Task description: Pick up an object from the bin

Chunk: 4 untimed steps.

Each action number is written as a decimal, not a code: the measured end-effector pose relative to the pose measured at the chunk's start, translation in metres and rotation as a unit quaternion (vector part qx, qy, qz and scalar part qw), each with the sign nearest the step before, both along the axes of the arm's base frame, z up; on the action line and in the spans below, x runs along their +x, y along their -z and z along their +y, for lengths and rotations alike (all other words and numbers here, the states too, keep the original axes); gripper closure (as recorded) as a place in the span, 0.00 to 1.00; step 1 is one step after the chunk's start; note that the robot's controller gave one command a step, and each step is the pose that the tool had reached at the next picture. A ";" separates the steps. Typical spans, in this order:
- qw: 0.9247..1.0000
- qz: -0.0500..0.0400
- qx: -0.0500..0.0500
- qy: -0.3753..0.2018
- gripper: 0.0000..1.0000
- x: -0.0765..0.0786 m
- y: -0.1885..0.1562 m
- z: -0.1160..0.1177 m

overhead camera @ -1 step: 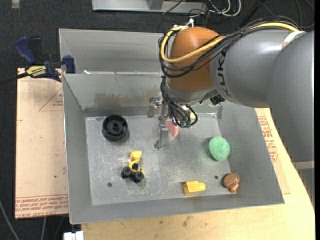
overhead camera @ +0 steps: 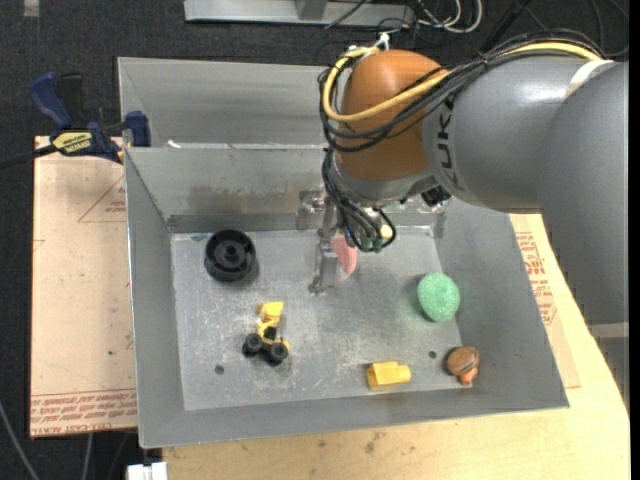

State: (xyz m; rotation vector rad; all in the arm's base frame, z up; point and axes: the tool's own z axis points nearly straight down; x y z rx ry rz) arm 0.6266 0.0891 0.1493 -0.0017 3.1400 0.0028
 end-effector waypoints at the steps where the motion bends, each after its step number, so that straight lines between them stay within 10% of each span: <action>1: 0.999 -0.002 -0.001 -0.039 0.00 -0.023 0.038 0.026; 3: 1.000 0.000 -0.001 -0.001 0.00 -0.044 0.070 0.041; 4: 0.988 -0.003 0.000 -0.153 0.00 -0.059 0.074 0.068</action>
Offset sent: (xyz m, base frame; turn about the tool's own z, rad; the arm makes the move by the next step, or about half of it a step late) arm -0.0375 0.0400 -0.0768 0.0763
